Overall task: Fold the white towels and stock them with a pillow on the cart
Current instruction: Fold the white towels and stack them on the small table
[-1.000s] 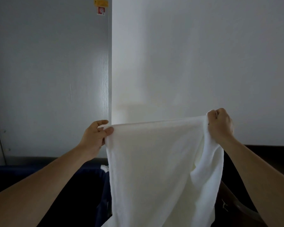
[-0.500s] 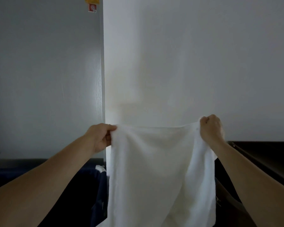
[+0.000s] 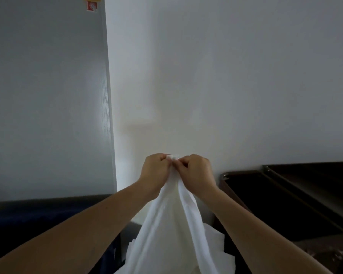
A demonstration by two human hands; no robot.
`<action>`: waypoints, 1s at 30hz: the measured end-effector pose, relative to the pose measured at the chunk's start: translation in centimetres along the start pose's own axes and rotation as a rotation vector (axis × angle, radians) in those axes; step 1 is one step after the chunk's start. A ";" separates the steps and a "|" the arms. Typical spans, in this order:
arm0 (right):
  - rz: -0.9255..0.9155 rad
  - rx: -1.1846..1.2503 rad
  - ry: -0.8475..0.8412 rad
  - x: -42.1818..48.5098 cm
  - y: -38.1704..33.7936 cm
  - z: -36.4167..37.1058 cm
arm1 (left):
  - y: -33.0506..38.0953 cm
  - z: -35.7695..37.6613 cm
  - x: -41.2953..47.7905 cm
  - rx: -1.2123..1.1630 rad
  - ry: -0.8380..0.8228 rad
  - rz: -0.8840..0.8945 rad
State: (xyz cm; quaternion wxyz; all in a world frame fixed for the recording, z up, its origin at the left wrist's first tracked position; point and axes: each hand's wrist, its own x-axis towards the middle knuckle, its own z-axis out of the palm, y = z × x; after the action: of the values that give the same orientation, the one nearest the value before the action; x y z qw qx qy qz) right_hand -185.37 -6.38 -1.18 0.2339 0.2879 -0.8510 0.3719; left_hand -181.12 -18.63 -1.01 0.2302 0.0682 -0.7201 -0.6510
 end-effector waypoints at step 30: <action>-0.049 0.757 -0.739 4.4 1.4 -3.6 | 8.0 -7.1 2.5 -0.206 -0.566 0.116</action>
State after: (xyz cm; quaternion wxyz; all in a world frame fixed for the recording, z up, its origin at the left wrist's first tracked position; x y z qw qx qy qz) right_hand -188.88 -4.23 3.00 -0.1933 0.4839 -0.6759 0.5212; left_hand -178.74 -24.89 7.66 0.0629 -0.1805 -0.6886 -0.6995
